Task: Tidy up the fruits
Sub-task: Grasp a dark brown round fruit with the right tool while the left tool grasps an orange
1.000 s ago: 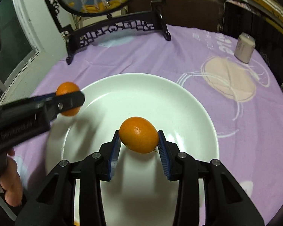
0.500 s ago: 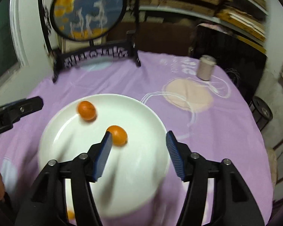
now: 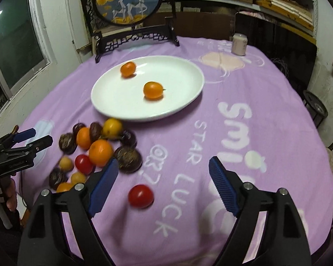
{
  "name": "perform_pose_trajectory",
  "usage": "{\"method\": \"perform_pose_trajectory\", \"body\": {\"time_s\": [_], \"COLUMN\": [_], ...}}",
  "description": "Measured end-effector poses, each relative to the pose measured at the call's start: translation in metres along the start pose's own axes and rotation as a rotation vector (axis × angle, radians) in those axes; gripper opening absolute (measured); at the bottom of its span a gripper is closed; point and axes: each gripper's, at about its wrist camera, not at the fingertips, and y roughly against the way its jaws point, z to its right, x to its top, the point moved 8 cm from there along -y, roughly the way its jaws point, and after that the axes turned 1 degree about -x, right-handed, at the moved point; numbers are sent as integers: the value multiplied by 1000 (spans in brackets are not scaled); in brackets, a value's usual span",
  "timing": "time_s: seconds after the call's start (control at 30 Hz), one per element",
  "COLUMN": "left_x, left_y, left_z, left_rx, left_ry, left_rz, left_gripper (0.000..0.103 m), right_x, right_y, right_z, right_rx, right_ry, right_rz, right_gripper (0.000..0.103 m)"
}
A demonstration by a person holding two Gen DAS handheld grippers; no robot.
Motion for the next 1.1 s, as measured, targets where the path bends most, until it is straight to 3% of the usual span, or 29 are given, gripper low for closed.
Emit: {"method": "perform_pose_trajectory", "body": {"time_s": [0.17,0.43,0.47,0.5,0.53,0.67,0.77,0.93,1.1], "left_x": [-2,-30,-33,-35,-37,-40,-43,-52,-58], "left_y": [12,34,35,35,37,45,49,53,45], "left_z": [-2,7,7,7,6,8,21,85,122], "left_rx": [-38,-96,-98,-98,-98,-99,-144,-279,-285], "left_ry": [13,-37,-41,-43,-41,-33,-64,-207,-280], "left_rz": [2,-23,-30,-34,-39,-35,-41,-58,-69], "left_gripper": [87,88,88,88,88,88,89,89,82], "right_x": [-8,-19,-18,-16,-13,-11,-7,-9,-27], "right_y": [-14,-64,-69,-71,-71,-63,-41,-3,5], "right_z": [-27,-50,-52,-59,-61,-56,-42,-9,7], "right_rx": [21,-65,-59,12,51,49,43,1,24], "right_ry": [70,223,230,218,196,169,113,32,-19], "right_rz": [-30,-117,-118,-108,-113,-109,-54,14,-4], "right_gripper": [84,83,69,43,42,42,42,42,42]}}
